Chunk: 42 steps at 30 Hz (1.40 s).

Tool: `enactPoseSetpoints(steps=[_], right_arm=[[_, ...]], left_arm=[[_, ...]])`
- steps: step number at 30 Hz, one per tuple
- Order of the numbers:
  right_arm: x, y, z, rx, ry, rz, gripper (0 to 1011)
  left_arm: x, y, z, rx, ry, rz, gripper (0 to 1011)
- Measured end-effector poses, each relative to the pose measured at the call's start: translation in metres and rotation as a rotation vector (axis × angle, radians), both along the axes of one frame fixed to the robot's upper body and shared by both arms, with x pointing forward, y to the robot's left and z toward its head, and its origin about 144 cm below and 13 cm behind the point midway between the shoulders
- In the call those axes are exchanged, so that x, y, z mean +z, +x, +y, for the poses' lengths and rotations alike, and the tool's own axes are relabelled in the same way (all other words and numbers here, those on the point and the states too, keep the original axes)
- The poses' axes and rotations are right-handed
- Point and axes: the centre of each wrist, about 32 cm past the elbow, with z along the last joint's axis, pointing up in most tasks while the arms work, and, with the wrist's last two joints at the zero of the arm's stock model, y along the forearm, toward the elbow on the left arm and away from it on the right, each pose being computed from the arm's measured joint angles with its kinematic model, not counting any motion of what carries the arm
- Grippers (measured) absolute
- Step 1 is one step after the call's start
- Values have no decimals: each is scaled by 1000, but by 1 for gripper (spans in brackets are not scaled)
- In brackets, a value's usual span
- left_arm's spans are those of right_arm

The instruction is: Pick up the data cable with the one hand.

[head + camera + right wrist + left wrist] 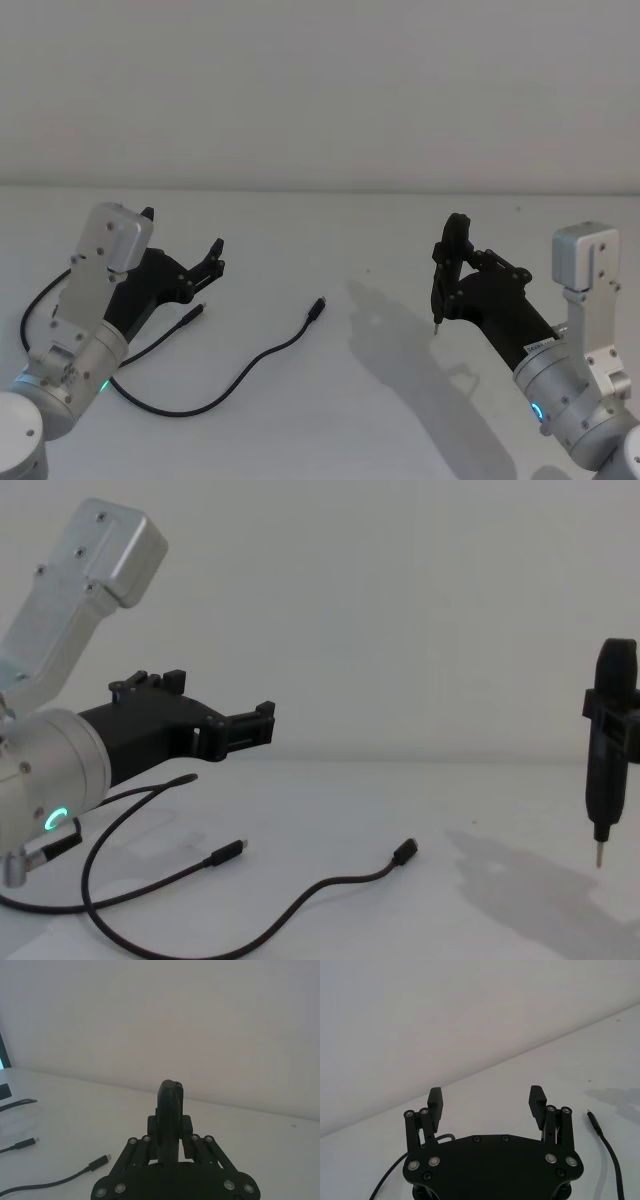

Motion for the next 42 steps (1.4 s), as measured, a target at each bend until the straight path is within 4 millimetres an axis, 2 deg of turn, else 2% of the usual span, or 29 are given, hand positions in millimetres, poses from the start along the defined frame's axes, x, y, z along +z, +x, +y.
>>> enactPoseSetpoints(steps=[42], right_arm=[[0, 0, 0, 0, 0, 0, 275]], left_arm=[[0, 0, 0, -1, 0, 1, 1001]])
